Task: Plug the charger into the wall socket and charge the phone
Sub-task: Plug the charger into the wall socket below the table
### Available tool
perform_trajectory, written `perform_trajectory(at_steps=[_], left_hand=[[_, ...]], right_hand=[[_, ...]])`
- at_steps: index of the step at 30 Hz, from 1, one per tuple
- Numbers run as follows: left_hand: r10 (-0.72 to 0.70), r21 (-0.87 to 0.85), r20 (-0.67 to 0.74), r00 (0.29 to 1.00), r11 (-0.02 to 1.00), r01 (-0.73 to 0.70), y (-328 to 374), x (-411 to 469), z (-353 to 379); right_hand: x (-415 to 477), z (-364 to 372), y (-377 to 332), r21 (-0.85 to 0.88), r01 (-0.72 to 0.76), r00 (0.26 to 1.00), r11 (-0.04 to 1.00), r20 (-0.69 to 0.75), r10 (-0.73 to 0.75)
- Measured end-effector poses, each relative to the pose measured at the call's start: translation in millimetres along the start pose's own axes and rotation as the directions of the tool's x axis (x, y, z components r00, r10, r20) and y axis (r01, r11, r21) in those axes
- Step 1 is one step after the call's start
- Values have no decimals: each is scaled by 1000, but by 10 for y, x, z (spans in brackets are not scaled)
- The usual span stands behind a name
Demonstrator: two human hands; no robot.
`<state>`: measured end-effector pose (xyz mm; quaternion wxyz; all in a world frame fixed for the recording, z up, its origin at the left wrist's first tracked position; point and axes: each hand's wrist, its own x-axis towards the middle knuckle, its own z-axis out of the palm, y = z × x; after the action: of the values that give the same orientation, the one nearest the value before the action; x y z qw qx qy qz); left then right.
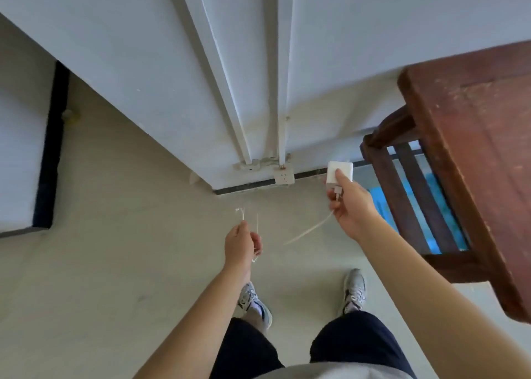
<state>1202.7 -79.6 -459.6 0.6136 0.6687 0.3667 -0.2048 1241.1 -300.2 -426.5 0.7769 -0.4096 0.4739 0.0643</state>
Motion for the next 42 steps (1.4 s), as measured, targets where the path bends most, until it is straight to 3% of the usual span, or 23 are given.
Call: perform_trajectory(at_steps=[6, 13, 18, 21, 25, 28, 31, 33, 35, 37, 40, 42], left_hand=[[-89, 172, 48, 995, 982, 79, -599, 1256, -70], [-100, 197, 84, 991, 977, 82, -1380, 2593, 223], [-76, 495, 108, 991, 869, 13, -1872, 3587, 453], [-61, 576, 146, 987, 816, -35, -2089, 4207, 635], [94, 614, 262, 960, 751, -241, -2149, 4926, 973], [98, 639, 337, 936, 706, -304, -2101, 5306, 1200], [100, 731, 411, 906, 557, -393, -1988, 5487, 1356], [221, 657, 497, 839, 536, -530, -1837, 5493, 1495], [339, 478, 556, 759, 617, -625, -1673, 5471, 1654], [433, 320, 542, 720, 686, -654, -1591, 5445, 1761], [585, 195, 470, 661, 662, -724, -1566, 5382, 1799], [638, 110, 451, 624, 654, -749, -1533, 5346, 1780]], right_hand=[[762, 87, 964, -220, 23, 976, 975, -204, -70], [2067, -235, 1961, -501, 12, 980, 866, -168, -111], [3019, -306, 2462, -614, 44, 986, 788, -101, -133], [3544, -288, 2598, -723, 163, 971, 671, -4, -240], [4132, -246, 2613, -796, 329, 917, 508, 142, -372], [4419, -232, 2563, -808, 449, 849, 381, 253, -464], [4633, -246, 2497, -795, 535, 789, 285, 350, -505], [4767, -247, 2483, -781, 574, 748, 245, 380, -544], [4899, -243, 2494, -764, 615, 690, 196, 401, -602], [4998, -249, 2512, -745, 652, 630, 140, 430, -647], [5055, -260, 2518, -746, 665, 571, 42, 470, -673], [5025, -255, 2519, -755, 655, 564, 38, 455, -689]])
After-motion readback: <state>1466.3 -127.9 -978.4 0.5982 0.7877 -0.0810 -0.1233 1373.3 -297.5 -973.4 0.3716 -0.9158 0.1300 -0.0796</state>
